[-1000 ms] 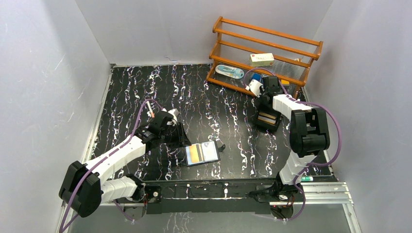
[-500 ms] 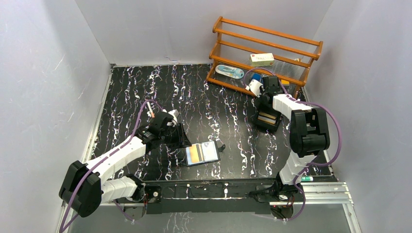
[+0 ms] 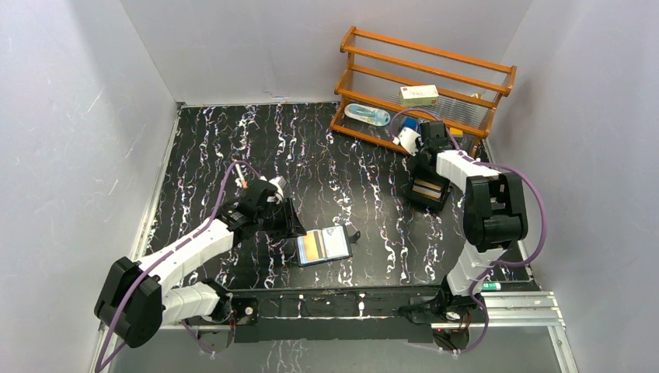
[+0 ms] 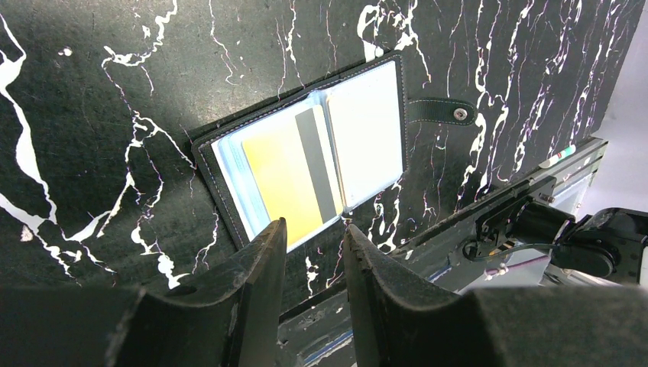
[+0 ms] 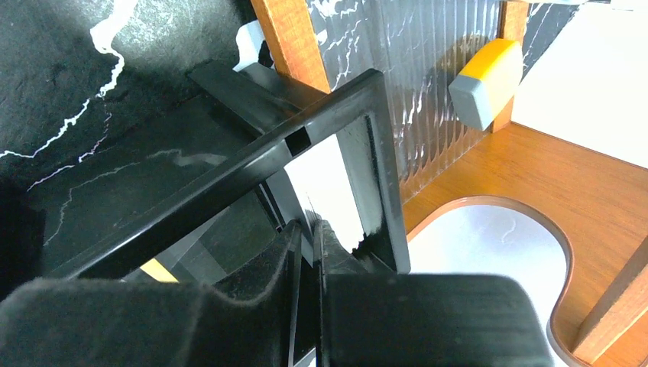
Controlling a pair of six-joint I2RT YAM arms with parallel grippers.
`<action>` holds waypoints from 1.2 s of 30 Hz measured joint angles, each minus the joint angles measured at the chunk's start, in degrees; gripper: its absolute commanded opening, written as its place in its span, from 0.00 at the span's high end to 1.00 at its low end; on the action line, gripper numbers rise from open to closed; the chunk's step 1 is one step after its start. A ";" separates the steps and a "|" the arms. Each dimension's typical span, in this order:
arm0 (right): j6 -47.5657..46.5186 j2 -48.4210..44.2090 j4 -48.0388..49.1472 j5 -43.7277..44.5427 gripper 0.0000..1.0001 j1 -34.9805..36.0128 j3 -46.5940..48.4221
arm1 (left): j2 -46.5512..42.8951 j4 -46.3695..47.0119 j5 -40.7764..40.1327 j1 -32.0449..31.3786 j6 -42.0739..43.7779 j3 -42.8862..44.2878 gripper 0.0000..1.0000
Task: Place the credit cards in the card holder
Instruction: Pick up the credit card from the card box.
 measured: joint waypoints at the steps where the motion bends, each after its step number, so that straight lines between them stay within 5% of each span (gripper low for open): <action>1: 0.00 -0.11 -0.13 0.00 0.85 0.00 0.00 | 0.00 0.04 0.00 0.00 0.00 0.00 0.68; 18: 0.46 -3.06 -6.19 -1.40 1.00 0.07 0.74 | 0.00 0.33 0.22 0.00 -0.92 -0.13 0.68; 36: 14.53 -14.53 -31.61 -6.34 1.00 4.68 15.52 | -2.19 1.70 3.87 0.00 -5.20 0.79 0.61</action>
